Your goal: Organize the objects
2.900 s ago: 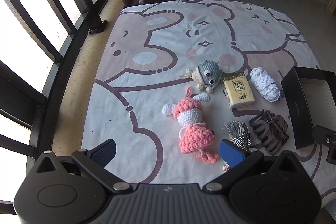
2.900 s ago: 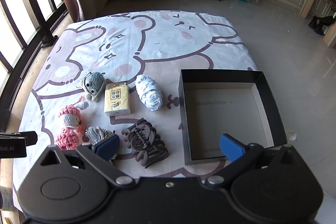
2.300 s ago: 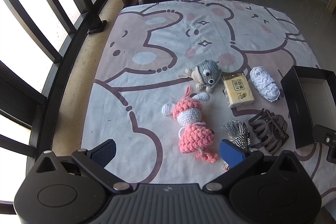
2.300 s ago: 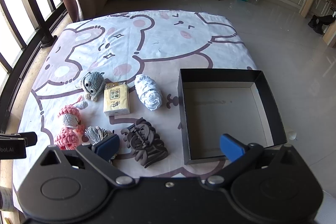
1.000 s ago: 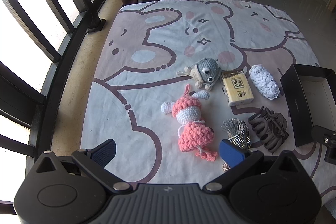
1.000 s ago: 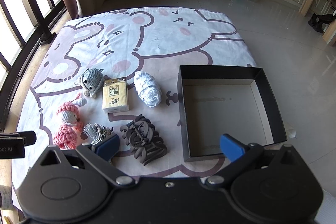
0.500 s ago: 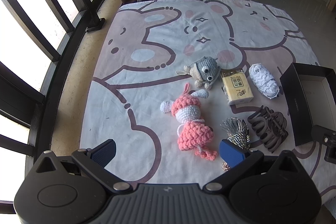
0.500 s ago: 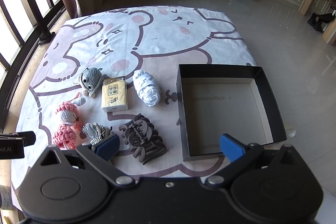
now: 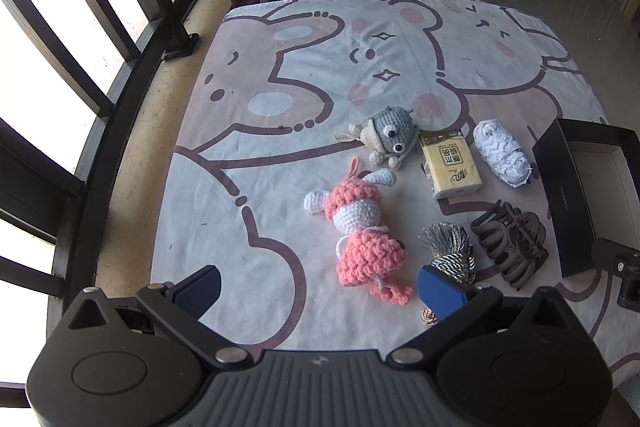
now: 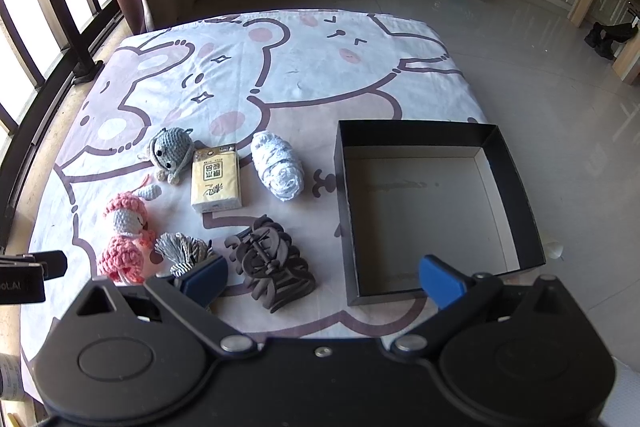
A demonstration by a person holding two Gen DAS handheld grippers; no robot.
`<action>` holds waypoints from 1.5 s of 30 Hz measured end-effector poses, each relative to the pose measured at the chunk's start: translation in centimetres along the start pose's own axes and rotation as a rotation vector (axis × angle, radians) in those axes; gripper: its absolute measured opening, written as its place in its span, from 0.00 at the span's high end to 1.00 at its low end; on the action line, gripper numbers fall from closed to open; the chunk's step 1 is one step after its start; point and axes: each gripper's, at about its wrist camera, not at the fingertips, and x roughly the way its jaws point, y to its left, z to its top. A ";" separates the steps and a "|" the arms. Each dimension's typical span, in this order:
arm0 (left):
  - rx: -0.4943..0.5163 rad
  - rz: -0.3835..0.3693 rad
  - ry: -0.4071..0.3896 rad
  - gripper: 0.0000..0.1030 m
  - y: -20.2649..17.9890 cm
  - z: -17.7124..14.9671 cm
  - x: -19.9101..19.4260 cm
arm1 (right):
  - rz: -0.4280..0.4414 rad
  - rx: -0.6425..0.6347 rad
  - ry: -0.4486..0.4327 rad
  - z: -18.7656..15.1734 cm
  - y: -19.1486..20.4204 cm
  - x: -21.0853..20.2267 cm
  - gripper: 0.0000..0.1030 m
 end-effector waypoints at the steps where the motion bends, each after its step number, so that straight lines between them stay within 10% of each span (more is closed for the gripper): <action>1: 0.001 -0.001 0.000 0.00 0.0 0.0 0.0 | -0.001 0.001 0.000 0.0 0.0 0.0 0.00; 45: 0.039 -0.054 0.033 0.00 0.0 0.6 0.9 | 0.036 0.025 0.003 0.2 -0.6 0.6 0.00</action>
